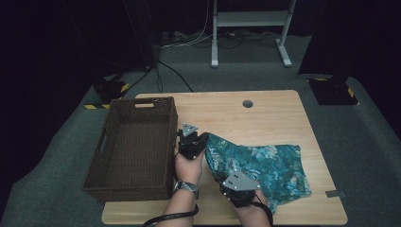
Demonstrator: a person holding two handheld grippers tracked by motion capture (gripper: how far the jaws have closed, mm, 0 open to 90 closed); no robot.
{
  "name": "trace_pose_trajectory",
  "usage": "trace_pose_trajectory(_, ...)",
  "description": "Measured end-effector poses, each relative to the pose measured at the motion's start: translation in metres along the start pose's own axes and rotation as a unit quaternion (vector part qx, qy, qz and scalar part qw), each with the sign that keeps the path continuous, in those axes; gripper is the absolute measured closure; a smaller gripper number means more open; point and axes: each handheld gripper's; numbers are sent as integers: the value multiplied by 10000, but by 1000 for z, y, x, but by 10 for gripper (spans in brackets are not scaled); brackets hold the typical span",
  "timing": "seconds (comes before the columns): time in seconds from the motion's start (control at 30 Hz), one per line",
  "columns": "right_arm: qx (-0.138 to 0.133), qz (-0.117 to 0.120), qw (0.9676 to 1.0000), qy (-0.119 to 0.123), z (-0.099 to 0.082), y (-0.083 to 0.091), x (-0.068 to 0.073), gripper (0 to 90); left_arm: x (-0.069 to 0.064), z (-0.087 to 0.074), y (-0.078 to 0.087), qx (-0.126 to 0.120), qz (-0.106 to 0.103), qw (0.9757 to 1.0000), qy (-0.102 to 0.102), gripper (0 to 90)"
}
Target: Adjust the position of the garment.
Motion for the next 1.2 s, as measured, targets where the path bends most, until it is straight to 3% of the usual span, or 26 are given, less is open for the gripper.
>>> trace_pose_trajectory(0.07, -118, 50, 9999, 49, 10, -1, 3, 848, 3, 17, 16, -169, 96, 9998, -97, 865)
trace_pose_trajectory(0.1, -183, 69, 9998, 54, 15, -1, 5, 849, 3, 17, 16, -169, 96, 9998, -97, 865)
trace_pose_trajectory(0.27, -440, 88, 9989, 130, 39, -1, 6, 849, 1, 51, 42, -506, 185, 9983, -240, 865)
trace_pose_trajectory(0.53, -636, -17, 9978, 209, 60, 7, -4, 848, -8, 78, 53, -644, 237, 9968, -412, 865)
trace_pose_trajectory(0.9, -439, -494, 9975, 259, 42, 37, -36, 848, -47, 75, 18, -584, 7, 9970, -502, 864)
trace_pose_trajectory(1.2, -276, -828, 9962, 44, 15, 60, -61, 848, -84, 62, -24, -421, -184, 9970, -617, 864)
Point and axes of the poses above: each handheld gripper's, and its own axes: y roughly backward along the jaws, z roughly out of its top, x roughly to its left, and after that the axes turned 9 degrees about -x, right-handed
